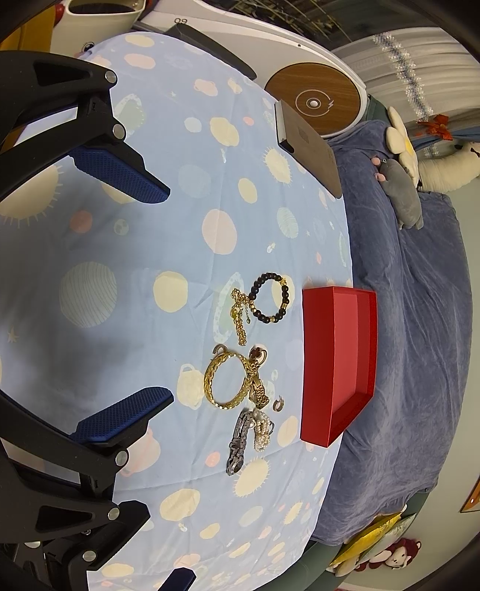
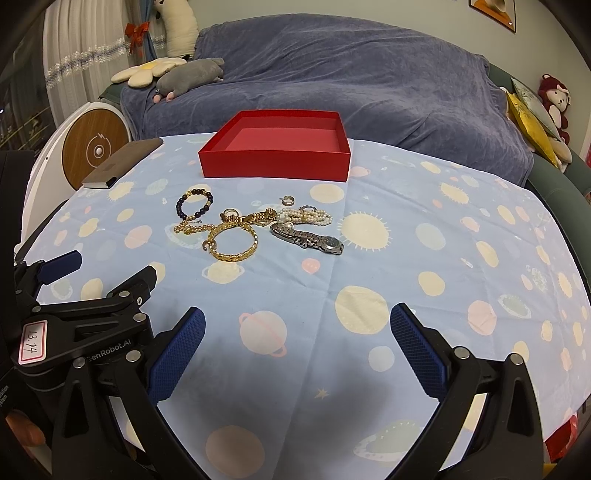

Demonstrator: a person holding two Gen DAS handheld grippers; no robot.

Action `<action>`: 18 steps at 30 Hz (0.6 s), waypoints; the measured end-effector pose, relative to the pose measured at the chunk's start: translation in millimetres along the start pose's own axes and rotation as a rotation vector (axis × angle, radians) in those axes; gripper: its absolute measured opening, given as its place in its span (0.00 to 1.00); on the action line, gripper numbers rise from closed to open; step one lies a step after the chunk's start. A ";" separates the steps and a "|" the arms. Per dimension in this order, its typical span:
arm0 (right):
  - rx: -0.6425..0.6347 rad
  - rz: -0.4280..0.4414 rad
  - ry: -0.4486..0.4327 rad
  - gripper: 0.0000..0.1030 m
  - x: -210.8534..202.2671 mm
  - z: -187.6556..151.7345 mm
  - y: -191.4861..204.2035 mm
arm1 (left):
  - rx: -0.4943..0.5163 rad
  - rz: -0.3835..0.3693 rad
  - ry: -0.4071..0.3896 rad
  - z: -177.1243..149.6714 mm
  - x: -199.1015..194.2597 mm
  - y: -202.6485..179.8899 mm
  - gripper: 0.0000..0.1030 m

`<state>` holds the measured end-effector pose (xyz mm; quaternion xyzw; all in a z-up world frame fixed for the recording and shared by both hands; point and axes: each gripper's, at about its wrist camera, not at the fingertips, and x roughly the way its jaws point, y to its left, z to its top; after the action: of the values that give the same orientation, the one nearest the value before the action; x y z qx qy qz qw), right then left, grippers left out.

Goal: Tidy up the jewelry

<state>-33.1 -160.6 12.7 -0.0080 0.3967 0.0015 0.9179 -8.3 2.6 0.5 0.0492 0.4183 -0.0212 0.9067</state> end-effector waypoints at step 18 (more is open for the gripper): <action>0.000 0.002 0.005 0.95 2.9 -1.8 0.2 | 0.003 0.006 0.000 -1.9 1.5 2.0 0.94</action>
<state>-32.5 -160.4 9.3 -0.0074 0.3991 0.0026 0.9169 -8.6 4.9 -1.7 0.0518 0.4182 -0.0188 0.9067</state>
